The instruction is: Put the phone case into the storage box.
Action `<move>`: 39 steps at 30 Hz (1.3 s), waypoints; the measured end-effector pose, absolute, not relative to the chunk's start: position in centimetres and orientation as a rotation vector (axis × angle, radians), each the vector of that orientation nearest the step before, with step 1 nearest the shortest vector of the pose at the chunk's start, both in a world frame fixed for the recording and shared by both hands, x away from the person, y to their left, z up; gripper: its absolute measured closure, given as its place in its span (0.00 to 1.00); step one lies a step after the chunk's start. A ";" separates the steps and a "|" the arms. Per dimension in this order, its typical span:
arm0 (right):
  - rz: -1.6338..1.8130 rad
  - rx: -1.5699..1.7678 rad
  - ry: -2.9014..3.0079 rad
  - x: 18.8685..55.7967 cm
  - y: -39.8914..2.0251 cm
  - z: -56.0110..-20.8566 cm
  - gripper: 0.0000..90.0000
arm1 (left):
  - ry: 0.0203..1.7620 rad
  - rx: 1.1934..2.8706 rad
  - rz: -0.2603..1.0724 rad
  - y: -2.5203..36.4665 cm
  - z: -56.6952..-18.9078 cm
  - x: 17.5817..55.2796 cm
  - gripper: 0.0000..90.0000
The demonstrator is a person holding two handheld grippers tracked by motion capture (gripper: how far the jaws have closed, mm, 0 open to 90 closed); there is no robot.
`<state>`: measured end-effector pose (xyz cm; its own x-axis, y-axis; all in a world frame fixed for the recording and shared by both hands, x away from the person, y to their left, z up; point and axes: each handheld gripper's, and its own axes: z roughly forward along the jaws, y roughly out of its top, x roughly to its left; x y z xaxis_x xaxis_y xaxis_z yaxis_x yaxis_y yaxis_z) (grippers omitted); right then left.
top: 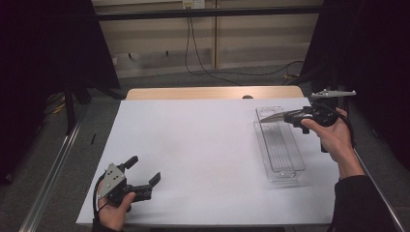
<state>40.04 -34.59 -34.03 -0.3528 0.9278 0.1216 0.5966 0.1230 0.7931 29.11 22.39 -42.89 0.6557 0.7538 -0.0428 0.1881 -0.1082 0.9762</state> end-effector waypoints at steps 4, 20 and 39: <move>1.101 1.476 2.002 40.1 -34.4 -34.3 0.13 | 0.782 1.645 0.574 22.4 -42.9 29.1 0.03; 1.044 1.513 1.991 40.6 -33.3 -35.2 0.13 | 0.780 1.646 0.570 22.3 -42.9 29.1 0.03; 0.968 1.608 1.948 41.9 -31.8 -35.6 0.13 | 0.777 1.650 0.572 22.2 -42.9 29.2 0.03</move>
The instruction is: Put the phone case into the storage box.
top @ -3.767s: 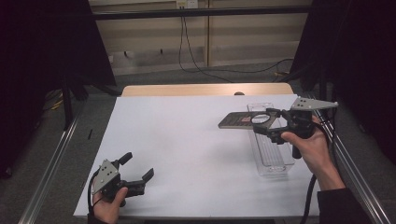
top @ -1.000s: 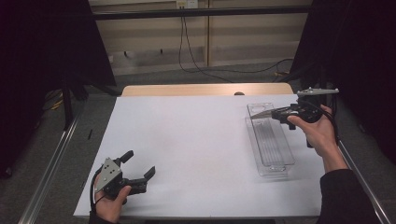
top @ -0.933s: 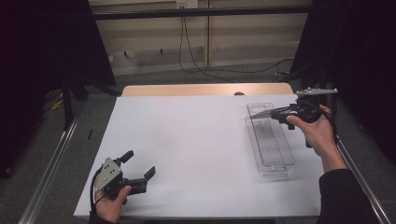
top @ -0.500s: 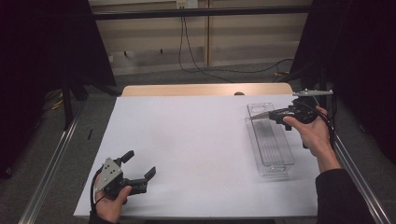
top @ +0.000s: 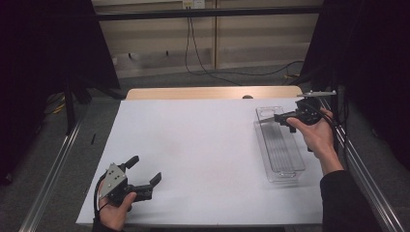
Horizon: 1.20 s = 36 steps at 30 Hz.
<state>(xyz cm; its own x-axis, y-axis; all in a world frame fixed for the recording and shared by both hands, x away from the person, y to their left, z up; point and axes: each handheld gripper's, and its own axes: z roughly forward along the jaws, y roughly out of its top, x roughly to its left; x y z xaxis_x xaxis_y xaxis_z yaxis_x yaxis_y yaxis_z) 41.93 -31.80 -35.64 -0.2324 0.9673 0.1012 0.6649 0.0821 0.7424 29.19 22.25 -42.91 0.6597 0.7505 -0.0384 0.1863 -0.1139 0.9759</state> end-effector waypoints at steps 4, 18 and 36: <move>0.951 1.615 1.933 42.1 -31.4 -35.8 0.13 | 0.774 1.651 0.568 22.2 -42.9 29.2 0.03; 0.894 1.635 1.886 42.9 -30.1 -36.2 0.13 | 0.770 1.659 0.569 22.1 -43.0 29.2 0.03; 0.907 1.612 1.816 44.2 -29.5 -36.1 0.13 | 0.768 1.662 0.558 22.0 -43.0 29.4 0.03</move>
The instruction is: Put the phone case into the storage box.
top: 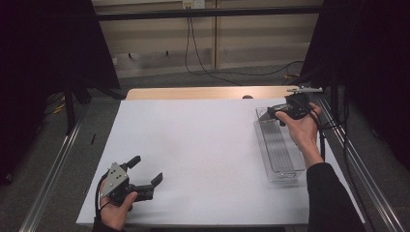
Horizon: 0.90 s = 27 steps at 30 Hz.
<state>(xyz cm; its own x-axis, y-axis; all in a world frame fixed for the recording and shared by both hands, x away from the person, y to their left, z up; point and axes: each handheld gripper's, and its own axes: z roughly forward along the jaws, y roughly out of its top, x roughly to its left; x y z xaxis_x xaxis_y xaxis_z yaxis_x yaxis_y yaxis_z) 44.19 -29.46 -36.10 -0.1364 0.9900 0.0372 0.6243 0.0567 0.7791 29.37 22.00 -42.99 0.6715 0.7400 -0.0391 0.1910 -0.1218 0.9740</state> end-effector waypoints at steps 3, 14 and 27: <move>0.908 1.605 1.803 44.4 -29.3 -36.1 0.13 | 0.765 1.664 0.559 22.0 -43.0 29.4 0.03; 0.885 1.586 1.792 45.2 -28.7 -36.1 0.13 | 0.768 1.668 0.553 21.9 -43.0 29.5 0.03; 0.863 1.577 1.733 46.1 -28.0 -36.3 0.13 | 0.747 1.673 0.542 21.7 -43.1 30.0 0.03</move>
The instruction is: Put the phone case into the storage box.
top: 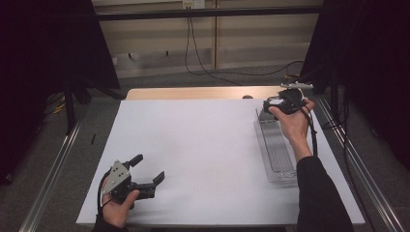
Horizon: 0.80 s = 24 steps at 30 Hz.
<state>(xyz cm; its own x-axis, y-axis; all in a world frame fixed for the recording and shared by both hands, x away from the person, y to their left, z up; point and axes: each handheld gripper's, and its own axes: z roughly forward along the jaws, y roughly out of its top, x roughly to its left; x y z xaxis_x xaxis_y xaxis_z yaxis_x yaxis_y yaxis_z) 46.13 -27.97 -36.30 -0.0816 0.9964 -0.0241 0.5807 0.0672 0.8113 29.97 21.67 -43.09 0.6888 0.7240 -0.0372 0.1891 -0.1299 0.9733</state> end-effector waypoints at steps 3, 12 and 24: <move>0.865 1.574 1.722 46.2 -27.8 -36.4 0.13 | 0.751 1.672 0.540 21.6 -43.1 29.9 0.03; 0.867 1.569 1.694 46.6 -27.7 -36.7 0.13 | 0.752 1.675 0.541 21.6 -43.1 29.9 0.03; 0.852 1.560 1.677 47.6 -27.3 -36.9 0.13 | 0.752 1.679 0.538 21.7 -43.2 29.9 0.03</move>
<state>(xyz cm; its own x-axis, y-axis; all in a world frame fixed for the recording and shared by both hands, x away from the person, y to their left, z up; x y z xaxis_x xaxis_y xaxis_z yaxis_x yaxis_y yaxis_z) 47.56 -27.29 -36.86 -0.0467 0.9978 -0.0475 0.5498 0.0654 0.8327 29.91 21.66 -43.16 0.6886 0.7240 -0.0401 0.1964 -0.1330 0.9715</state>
